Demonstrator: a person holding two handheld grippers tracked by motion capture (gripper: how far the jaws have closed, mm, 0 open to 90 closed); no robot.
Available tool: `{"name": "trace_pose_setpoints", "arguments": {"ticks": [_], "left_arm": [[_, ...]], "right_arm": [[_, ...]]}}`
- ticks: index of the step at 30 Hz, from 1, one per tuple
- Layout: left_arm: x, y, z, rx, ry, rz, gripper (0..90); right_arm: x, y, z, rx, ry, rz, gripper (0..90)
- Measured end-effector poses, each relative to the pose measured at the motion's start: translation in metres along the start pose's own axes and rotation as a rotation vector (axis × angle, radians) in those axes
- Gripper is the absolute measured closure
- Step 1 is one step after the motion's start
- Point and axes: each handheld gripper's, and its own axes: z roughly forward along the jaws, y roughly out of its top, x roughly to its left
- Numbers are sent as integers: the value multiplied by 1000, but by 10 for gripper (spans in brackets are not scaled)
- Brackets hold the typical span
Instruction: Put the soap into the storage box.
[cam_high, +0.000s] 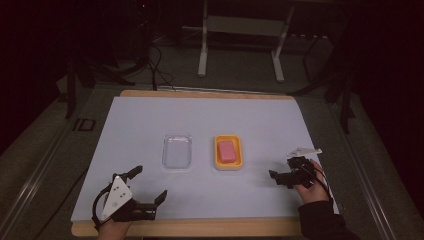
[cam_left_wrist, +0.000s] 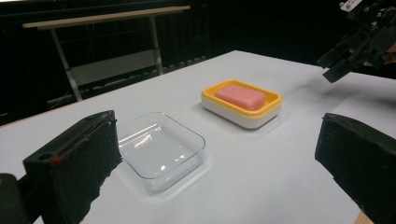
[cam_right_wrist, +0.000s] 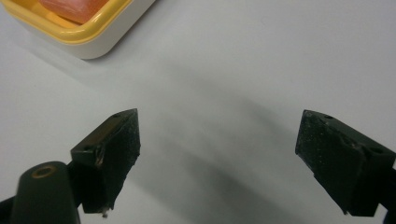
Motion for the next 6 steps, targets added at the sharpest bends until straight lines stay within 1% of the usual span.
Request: {"name": "trace_pose_setpoints", "arguments": {"ticks": [6], "left_arm": [[0,0,0,-1,-1,1,3]], "right_arm": [[-1,-1,1,5,-7,-1,138]]}}
